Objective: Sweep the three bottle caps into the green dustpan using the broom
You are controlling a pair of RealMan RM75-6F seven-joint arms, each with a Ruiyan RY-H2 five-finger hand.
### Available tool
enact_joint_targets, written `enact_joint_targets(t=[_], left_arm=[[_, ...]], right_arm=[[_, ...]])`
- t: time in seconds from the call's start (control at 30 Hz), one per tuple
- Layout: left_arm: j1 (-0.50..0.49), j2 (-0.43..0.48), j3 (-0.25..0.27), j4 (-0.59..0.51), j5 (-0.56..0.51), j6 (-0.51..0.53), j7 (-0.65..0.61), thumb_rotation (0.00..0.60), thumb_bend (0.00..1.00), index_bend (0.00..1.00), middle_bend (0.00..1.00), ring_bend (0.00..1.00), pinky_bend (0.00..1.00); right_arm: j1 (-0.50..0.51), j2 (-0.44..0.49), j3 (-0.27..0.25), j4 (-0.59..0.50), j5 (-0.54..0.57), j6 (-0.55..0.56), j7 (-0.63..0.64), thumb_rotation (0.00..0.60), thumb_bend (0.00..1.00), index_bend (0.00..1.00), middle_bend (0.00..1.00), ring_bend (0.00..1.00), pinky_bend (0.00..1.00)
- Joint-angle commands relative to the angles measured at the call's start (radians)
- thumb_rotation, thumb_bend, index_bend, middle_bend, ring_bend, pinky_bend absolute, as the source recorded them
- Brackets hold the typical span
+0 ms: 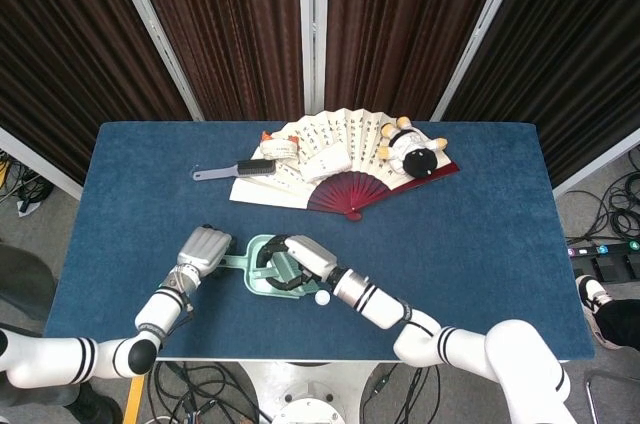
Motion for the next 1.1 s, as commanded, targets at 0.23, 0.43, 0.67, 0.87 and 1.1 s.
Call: enact_joint_targets(t=[0.23, 0.43, 0.67, 0.87, 1.1], left_arm=[[-0.011, 0.007, -0.002, -0.011, 0.003, -0.007, -0.006, 0.6, 0.4, 0.59, 0.54, 0.37, 0.24], [0.004, 0.026, 0.02, -0.025, 0.062, -0.015, -0.037, 0.6, 0.4, 0.59, 0.54, 0.37, 0.24], [0.02, 0.034, 0.041, -0.033, 0.135, -0.021, -0.067, 0.6, 0.4, 0.59, 0.54, 0.37, 0.24], [0.02, 0.04, 0.049, -0.031, 0.177, -0.03, -0.075, 0.6, 0.4, 0.59, 0.54, 0.37, 0.24], [0.018, 0.043, 0.053, -0.02, 0.185, -0.048, -0.085, 0.6, 0.4, 0.59, 0.54, 0.37, 0.24]], right_arm=[[0.014, -0.024, 0.026, -0.009, 0.001, 0.078, 0.001, 0.6, 0.61, 0.83, 0.71, 0.37, 0.2], [-0.07, 0.093, -0.013, -0.168, 0.012, 0.145, -0.109, 0.6, 0.61, 0.83, 0.71, 0.37, 0.2], [-0.207, 0.221, -0.062, -0.393, 0.101, 0.179, -0.278, 0.6, 0.61, 0.83, 0.71, 0.37, 0.2], [-0.279, 0.216, -0.085, -0.463, 0.147, 0.202, -0.387, 0.6, 0.61, 0.83, 0.71, 0.37, 0.17], [-0.328, 0.127, -0.085, -0.426, 0.157, 0.23, -0.439, 0.6, 0.6, 0.84, 0.71, 0.37, 0.14]])
